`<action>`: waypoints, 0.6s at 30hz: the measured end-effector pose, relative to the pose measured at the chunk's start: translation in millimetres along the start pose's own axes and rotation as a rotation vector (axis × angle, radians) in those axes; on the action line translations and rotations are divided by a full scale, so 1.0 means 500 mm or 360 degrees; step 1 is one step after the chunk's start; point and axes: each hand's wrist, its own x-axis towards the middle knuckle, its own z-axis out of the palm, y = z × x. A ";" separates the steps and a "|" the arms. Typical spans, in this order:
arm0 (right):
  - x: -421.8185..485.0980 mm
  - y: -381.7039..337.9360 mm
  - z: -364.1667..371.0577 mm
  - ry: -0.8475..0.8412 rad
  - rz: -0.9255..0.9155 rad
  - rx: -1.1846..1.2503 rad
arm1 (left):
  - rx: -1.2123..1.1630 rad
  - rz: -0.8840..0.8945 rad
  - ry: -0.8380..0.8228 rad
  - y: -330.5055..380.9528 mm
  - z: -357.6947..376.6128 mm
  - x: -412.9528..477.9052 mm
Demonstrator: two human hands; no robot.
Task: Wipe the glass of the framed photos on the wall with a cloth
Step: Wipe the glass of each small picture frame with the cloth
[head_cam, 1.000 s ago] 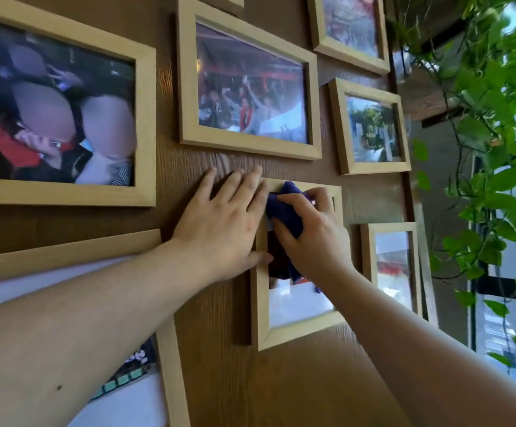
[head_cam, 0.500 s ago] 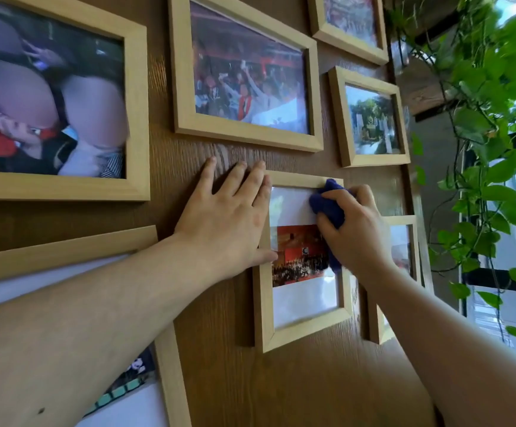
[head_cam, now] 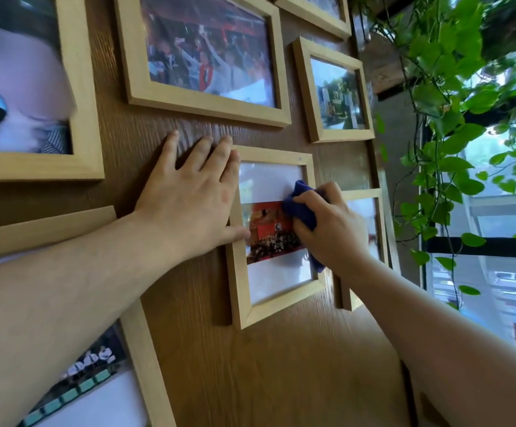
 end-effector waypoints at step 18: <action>-0.078 0.000 0.010 -0.0121 0.0006 0.0174 | 0.0066 -0.0011 -0.0031 -0.001 0.005 0.001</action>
